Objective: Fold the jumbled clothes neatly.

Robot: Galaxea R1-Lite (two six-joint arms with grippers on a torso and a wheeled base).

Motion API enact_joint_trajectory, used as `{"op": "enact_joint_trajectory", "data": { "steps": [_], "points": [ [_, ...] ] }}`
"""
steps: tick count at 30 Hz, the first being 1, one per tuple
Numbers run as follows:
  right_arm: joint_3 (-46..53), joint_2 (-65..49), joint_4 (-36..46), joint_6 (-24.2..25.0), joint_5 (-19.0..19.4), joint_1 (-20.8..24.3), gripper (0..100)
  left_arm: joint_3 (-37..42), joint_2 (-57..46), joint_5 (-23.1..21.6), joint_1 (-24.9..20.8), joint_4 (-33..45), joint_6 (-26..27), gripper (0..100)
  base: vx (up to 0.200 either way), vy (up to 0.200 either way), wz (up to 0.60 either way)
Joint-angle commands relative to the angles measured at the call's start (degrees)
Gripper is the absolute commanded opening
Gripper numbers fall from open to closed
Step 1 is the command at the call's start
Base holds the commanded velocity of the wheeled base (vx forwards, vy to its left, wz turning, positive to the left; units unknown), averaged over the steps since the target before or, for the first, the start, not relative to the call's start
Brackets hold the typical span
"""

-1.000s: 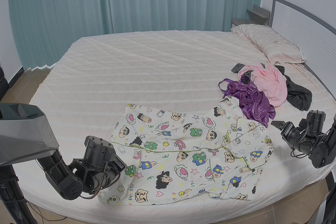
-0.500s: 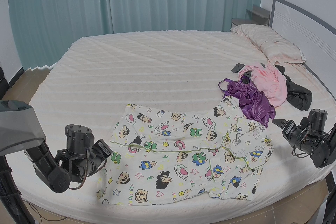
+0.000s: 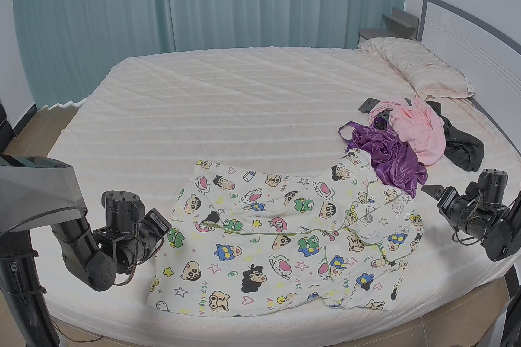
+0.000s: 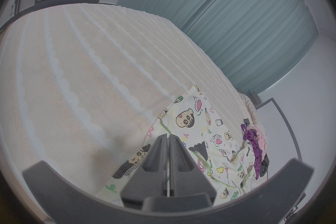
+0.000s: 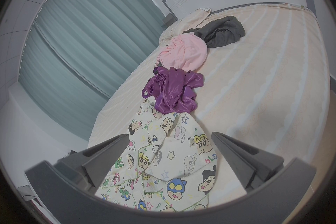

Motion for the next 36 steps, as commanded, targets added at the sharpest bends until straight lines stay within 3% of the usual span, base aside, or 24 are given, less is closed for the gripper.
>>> {"op": "enact_joint_trajectory", "data": {
  "steps": [1, 2, 3, 15, 20, 28, 30, 36],
  "points": [
    [0.0, 0.1, 0.0, 0.0, 0.0, 0.2, 100, -0.8, 2.4, 0.0, 0.5, -0.4, 0.1, 0, 0.000, 0.000, 0.00],
    [0.0, 0.1, 0.0, 0.0, 0.0, 0.2, 100, -0.7, 2.6, 0.0, 0.5, -0.4, 0.1, 0, 0.000, 0.000, 0.00],
    [0.0, 0.1, 0.0, -0.1, 0.0, 0.2, 100, -0.7, 2.8, 0.0, 0.5, -0.4, 0.2, 100, 0.000, 0.000, 0.00],
    [0.1, 0.0, -0.1, -0.1, 0.0, 0.3, 100, -0.1, 2.5, 0.4, 2.1, -2.1, -0.1, 100, 0.000, 0.000, 0.00],
    [0.1, -0.4, -0.2, -0.4, -0.1, 0.0, 100, 1.7, -2.7, 0.3, 1.9, -2.1, -0.2, 100, 0.000, 0.000, 0.00],
    [1.1, -1.9, -0.1, -1.1, 0.0, 0.3, 100, -3.5, -4.4, -1.5, 2.1, 1.1, 1.5, 100, 0.000, 0.000, 0.00],
    [1.3, -2.3, -0.2, -1.4, 0.0, 0.3, 100, -6.2, -2.2, -5.1, 2.1, 8.0, 1.7, 100, 0.000, 0.000, 0.00],
    [1.5, -2.6, -0.1, -1.7, 0.2, 1.1, 100, -6.2, -1.4, -11.2, 4.1, 9.4, 2.6, 100, 0.000, 0.000, 0.00]
  ]
}}
